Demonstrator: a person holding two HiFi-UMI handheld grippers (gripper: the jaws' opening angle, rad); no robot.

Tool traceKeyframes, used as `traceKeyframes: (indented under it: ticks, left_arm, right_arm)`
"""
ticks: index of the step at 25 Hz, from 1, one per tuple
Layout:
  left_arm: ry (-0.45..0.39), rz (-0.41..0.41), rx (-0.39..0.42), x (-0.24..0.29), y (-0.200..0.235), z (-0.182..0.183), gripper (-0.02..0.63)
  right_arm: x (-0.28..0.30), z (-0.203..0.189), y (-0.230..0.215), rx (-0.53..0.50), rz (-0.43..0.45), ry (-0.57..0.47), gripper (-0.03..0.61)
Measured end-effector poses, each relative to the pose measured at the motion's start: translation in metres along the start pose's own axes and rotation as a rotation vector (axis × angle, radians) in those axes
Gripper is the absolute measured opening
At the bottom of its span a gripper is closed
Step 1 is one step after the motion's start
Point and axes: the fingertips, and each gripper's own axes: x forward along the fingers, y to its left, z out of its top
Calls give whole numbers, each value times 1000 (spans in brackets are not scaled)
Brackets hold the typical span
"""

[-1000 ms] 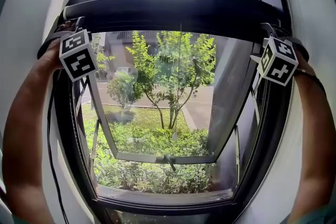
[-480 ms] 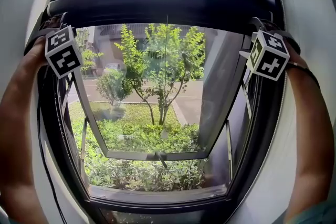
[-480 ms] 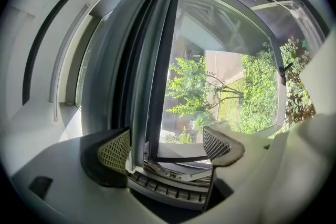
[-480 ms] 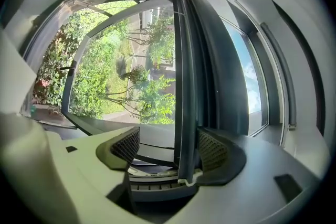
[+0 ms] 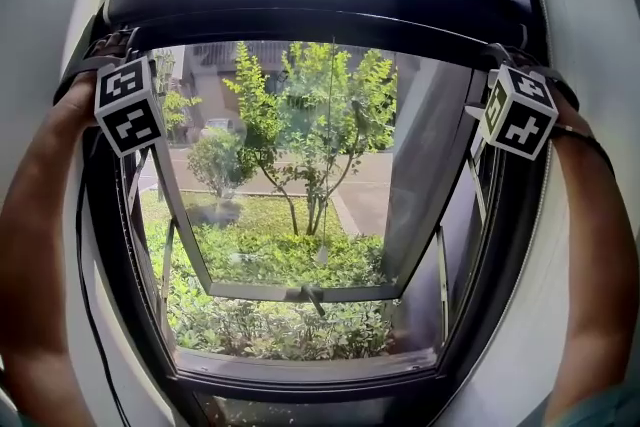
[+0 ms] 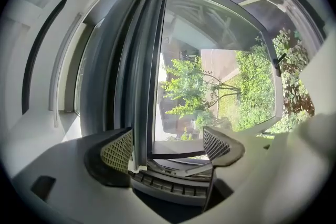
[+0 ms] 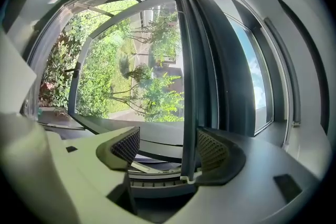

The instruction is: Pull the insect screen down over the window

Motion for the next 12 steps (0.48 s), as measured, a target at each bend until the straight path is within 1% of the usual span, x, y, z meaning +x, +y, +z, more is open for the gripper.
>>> traceKeyframes:
  ticks: [9,12]
  left_arm:
    - [-21,-42,15,-13,-40,-4,425]
    - [-19,-73,20,-21,-58,-9,425]
  right_arm:
    - [-8,1,40,-8,21,-27,325]
    - [-12,3,57,-21,41,-37,325]
